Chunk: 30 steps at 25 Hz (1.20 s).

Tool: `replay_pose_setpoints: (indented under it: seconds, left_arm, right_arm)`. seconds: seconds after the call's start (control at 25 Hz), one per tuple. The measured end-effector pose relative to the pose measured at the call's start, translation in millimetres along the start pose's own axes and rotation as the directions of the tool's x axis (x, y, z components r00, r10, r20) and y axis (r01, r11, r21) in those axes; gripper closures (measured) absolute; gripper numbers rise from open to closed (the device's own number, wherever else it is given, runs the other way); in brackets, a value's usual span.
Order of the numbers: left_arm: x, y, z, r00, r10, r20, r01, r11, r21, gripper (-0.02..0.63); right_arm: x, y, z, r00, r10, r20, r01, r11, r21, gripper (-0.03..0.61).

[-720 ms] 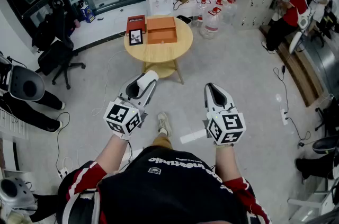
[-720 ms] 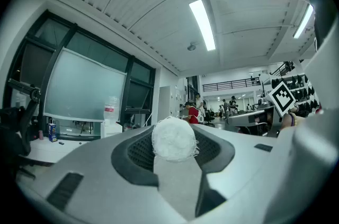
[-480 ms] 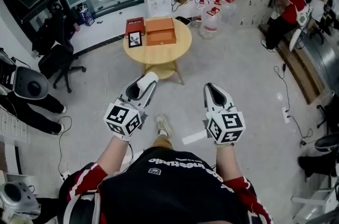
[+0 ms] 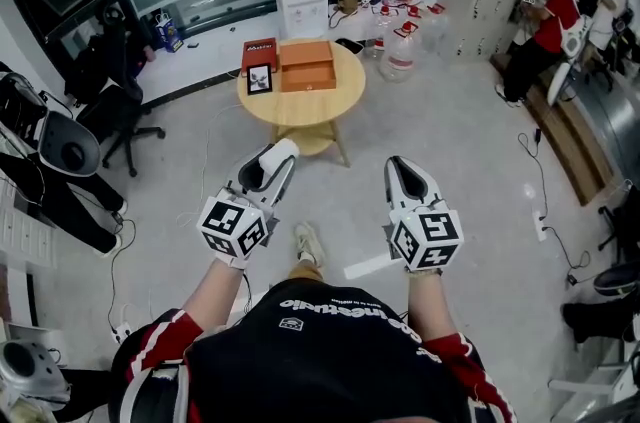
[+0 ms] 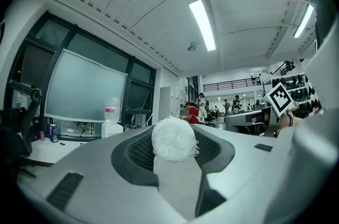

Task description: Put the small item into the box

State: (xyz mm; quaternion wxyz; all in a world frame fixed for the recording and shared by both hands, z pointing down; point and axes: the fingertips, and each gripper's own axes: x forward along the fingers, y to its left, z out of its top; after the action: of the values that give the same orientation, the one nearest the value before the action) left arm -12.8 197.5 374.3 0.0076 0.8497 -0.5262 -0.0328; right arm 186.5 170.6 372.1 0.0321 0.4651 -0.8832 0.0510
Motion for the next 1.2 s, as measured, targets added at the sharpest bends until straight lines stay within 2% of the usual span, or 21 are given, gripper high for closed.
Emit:
replay_pose_setpoints:
  seconds: [0.76,1.0,1.2]
  left_arm:
    - [-25,-16,12,1.000,0.001,-0.027,0.000,1.000,0.016,0.426]
    - [-14,-13,10,1.000,-0.008,-0.024,0.008,1.000,0.022,0.426]
    - [-2,-13,7,1.000,-0.019,-0.011,0.019,1.000,0.018,0.426]
  right_arm:
    - [-17,25,-1,0.997,0.069,-0.042,-0.069,0.998,0.007,0.545]
    - [-18,20,-7,0.996,0.059,-0.070,-0.060,0.998,-0.009,0.545]
    - [-19,9,-4,0.997,0.042,-0.058,-0.044,0.999,-0.020,0.545]
